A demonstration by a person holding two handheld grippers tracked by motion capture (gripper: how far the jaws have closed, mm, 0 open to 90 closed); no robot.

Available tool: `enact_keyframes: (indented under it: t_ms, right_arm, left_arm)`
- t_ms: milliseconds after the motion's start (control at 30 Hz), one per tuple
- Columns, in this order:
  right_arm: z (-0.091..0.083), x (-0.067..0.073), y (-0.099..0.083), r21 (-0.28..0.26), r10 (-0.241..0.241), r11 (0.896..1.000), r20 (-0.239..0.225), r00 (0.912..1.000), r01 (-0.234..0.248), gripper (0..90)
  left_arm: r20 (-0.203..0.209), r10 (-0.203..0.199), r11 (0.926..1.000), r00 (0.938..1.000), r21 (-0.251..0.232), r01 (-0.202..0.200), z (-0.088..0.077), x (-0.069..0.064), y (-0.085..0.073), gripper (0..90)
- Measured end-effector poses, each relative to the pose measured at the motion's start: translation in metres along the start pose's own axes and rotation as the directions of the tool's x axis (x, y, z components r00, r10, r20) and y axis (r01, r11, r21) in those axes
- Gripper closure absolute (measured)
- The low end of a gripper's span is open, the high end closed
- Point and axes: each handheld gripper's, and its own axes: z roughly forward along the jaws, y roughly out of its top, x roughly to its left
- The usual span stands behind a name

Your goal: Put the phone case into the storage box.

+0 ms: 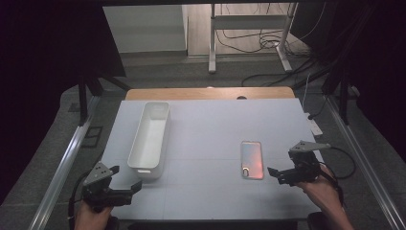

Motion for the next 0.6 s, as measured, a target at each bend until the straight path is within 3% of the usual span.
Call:
enact_keyframes:
  t_ms: [300,600]
  right_arm:
    - [0.011,0.003,0.009,0.02,0.006,1.0,-0.036,0.9993,-0.005,0.0]
    - [0.023,0.007,0.02,0.058,-0.042,0.997,-0.043,0.9982,0.044,0.0]
  left_arm:
    - [0.004,-0.004,1.0,1.0,0.003,0.004,0.0,0.001,0.0,1.4]
    - [0.004,-0.005,1.0,1.0,0.002,0.005,0.0,0.001,0.0,1.4]
